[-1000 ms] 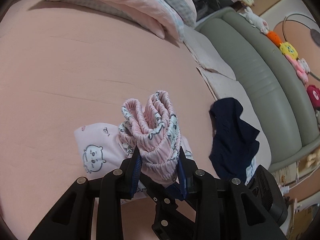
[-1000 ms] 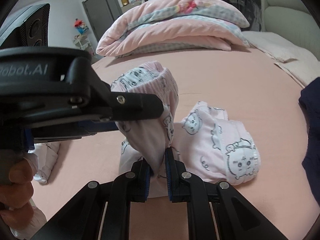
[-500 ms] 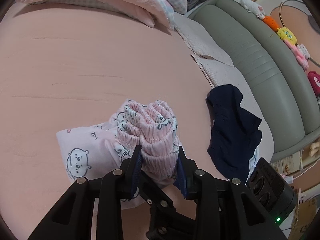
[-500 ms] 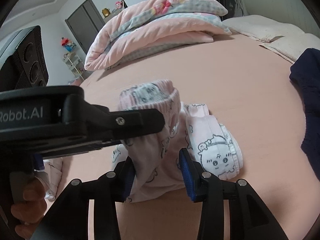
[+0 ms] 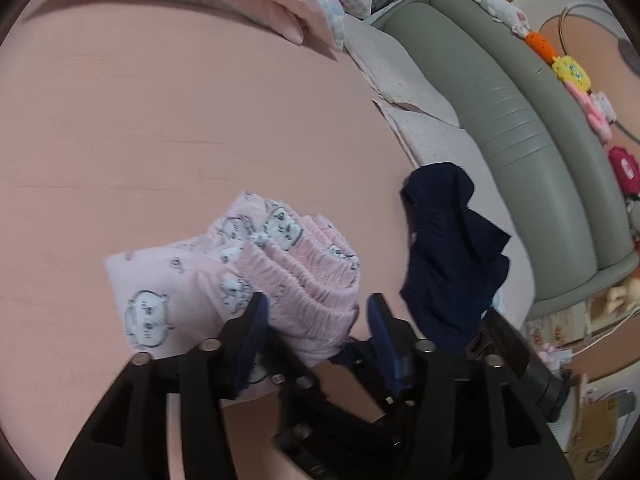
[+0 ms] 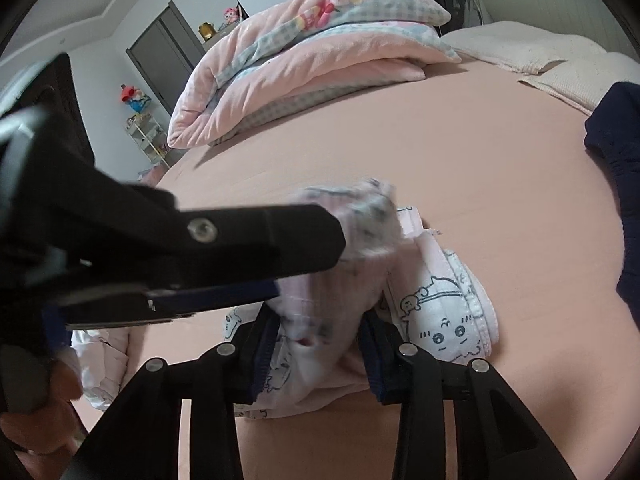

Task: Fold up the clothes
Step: 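Fold the cuffs over onto the waistband half with the left gripper and release, then grasp the folded pants at the cuff end with the right gripper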

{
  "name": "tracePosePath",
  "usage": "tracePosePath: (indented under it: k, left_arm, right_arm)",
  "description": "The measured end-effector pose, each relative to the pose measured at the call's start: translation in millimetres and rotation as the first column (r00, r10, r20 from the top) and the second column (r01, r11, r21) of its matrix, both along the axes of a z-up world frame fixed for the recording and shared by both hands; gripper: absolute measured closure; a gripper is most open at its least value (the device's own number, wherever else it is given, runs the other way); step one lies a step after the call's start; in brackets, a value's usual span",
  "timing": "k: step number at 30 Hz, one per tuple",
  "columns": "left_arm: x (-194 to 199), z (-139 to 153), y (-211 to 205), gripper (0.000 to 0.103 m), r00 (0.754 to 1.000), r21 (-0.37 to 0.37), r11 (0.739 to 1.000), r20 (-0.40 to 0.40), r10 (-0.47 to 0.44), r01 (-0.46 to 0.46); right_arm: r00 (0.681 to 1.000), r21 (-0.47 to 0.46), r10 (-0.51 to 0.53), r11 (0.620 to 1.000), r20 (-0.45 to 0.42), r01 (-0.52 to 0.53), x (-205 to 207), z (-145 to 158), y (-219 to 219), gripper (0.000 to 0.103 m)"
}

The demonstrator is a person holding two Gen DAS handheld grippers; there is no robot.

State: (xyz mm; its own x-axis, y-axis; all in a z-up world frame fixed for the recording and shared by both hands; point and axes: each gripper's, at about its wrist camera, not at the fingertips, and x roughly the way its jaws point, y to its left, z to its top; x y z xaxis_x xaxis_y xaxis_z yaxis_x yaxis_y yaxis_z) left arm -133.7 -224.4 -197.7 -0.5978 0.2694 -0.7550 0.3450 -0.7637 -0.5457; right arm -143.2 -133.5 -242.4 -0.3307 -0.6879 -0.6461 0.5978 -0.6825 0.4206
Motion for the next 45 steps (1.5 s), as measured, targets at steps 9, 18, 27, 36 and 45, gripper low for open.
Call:
tracePosePath:
  k: [9, 18, 27, 36, 45]
  left_arm:
    - [27.7, -4.6, -27.4, 0.039, 0.996, -0.013, 0.997, 0.044, 0.073, -0.073]
    - [53.9, -26.6, -59.5, 0.039, 0.98, -0.013, 0.988, 0.13, 0.152, -0.151]
    - [47.4, -53.6, -67.7, 0.039, 0.976, 0.092, 0.98, 0.142, 0.165, -0.179]
    - [40.5, -74.3, -69.2, 0.039, 0.974, 0.17, 0.97, 0.178, 0.143, -0.174]
    - [35.7, -80.9, -65.3, 0.039, 0.979, 0.212, 0.964, 0.162, 0.128, -0.161]
  right_arm:
    - [0.997, -0.053, -0.07, 0.996, 0.042, 0.072, -12.8, 5.2, 20.4, 0.068]
    - [0.99, -0.068, -0.117, 0.99, 0.074, 0.123, -18.9, 3.7, 26.5, 0.068]
    - [0.982, -0.074, -0.15, 0.984, 0.114, 0.159, -24.7, -2.1, 38.3, 0.068]
    - [0.966, -0.041, -0.198, 0.977, 0.168, 0.207, -35.6, -13.0, 52.3, 0.068]
    - [0.949, -0.023, -0.21, 0.975, 0.235, 0.221, -41.5, -16.8, 66.0, 0.057]
